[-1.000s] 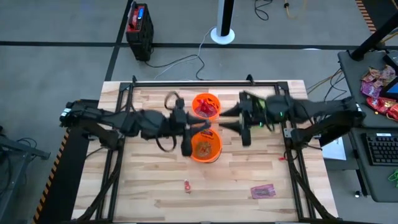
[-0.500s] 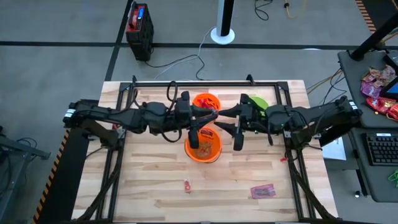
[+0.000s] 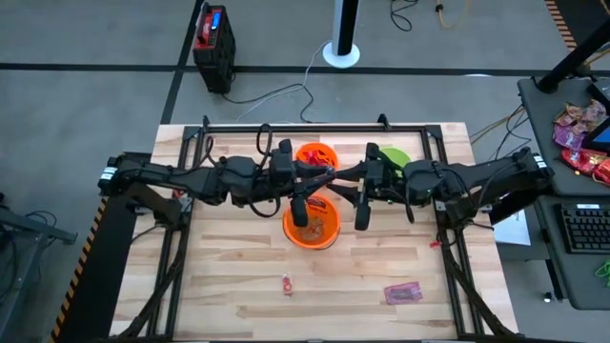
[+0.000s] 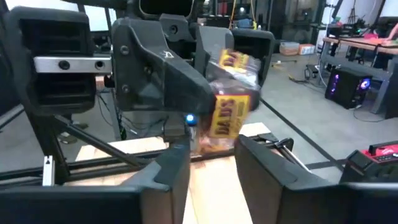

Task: Sort candy by brand, put in halloween buckets
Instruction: Put the black candy into the green bin

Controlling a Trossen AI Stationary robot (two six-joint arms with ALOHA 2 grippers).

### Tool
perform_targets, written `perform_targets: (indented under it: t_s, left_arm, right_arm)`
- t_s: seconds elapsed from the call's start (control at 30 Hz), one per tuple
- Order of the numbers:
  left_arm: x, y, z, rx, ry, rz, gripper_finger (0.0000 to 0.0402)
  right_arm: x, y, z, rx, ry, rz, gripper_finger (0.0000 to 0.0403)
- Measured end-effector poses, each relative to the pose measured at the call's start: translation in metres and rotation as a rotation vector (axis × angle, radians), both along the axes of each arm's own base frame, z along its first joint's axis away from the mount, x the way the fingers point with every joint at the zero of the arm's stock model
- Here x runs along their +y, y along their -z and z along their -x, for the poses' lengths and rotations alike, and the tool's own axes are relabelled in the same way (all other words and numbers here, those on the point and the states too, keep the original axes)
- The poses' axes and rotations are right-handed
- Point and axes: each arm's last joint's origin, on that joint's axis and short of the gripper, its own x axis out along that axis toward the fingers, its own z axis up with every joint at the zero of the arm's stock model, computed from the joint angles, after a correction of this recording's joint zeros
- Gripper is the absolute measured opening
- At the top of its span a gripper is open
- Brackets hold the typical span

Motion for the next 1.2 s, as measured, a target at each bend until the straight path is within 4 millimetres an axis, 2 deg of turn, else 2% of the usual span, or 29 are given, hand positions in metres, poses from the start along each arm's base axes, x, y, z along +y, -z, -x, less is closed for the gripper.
perform_targets:
  t_s: [0.3, 0.63, 0.77, 0.87, 0.93, 1.07, 1.13, 1.2]
  left_arm:
    - [-0.001, 0.01, -0.011, 0.014, -0.006, 0.011, 0.0057]
    - [0.0, 0.01, -0.007, 0.041, -0.048, 0.023, 0.0134]
    - [0.001, 0.015, -0.007, 0.095, -0.055, 0.01, 0.016]
    - [0.002, 0.018, -0.002, 0.159, -0.056, -0.002, 0.0171]
    - [0.004, 0.016, 0.005, 0.207, -0.066, 0.004, 0.0174]
    - [0.008, 0.008, 0.024, 0.359, -0.11, 0.042, 0.0176]
    - [0.009, 0.003, 0.034, 0.462, -0.127, 0.068, 0.0176]
    - [0.01, 0.001, 0.044, 0.577, -0.127, 0.092, 0.0176]
  right_arm:
    - [-0.001, 0.007, -0.006, 0.039, 0.013, 0.018, 0.0017]
    - [-0.002, 0.005, -0.004, 0.033, 0.049, 0.007, 0.0009]
    - [-0.007, 0.008, -0.001, 0.067, 0.179, -0.009, 0.0009]
    - [-0.022, 0.011, 0.008, 0.196, 0.385, -0.038, 0.0009]
    - [-0.041, 0.02, 0.02, 0.329, 0.541, -0.088, 0.0009]
    - [-0.09, 0.06, 0.04, 0.672, 0.805, -0.333, 0.0009]
    - [-0.111, 0.081, 0.046, 0.851, 0.875, -0.447, 0.0009]
    - [-0.128, 0.098, 0.048, 0.958, 0.911, -0.488, 0.0009]
